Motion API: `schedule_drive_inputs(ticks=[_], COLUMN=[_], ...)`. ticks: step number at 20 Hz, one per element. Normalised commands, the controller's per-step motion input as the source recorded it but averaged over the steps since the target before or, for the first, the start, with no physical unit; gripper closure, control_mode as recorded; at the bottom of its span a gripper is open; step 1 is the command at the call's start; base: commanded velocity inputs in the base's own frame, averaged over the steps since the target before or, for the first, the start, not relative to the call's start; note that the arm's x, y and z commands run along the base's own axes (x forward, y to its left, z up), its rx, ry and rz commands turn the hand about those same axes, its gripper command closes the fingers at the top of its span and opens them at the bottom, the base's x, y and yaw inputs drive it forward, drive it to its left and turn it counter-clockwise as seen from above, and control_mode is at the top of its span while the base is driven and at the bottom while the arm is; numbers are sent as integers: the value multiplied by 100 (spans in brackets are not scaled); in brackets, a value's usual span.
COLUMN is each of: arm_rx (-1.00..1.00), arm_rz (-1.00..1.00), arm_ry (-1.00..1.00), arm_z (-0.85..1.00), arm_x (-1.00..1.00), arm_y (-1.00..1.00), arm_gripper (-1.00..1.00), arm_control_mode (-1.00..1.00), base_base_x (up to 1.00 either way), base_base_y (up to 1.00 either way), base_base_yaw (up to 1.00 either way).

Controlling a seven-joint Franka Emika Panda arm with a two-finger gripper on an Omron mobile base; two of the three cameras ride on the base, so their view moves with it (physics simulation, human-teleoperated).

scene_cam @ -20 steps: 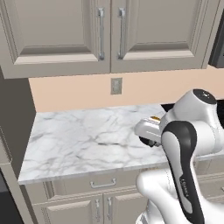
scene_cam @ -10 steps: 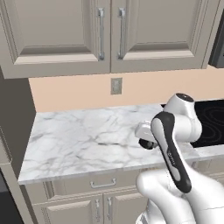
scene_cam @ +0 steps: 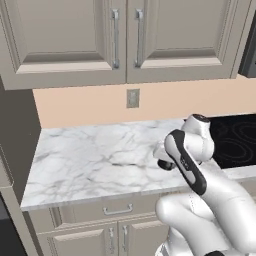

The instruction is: Clear the mugs and bowl far away from the sink.

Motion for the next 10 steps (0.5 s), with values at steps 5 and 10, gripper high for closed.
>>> schedule_drive_inputs(ticks=[5,10], arm_rx=[-4,-4], arm_rz=[3,9], arm_ry=[2,6], arm_z=[-46,-51], arm_x=[86,87], arm_y=[-17,0], arm_gripper=[100,100], arm_control_mode=[-100,-100], base_base_x=[0,0], base_base_y=[0,0], base_base_yaw=[0,0])
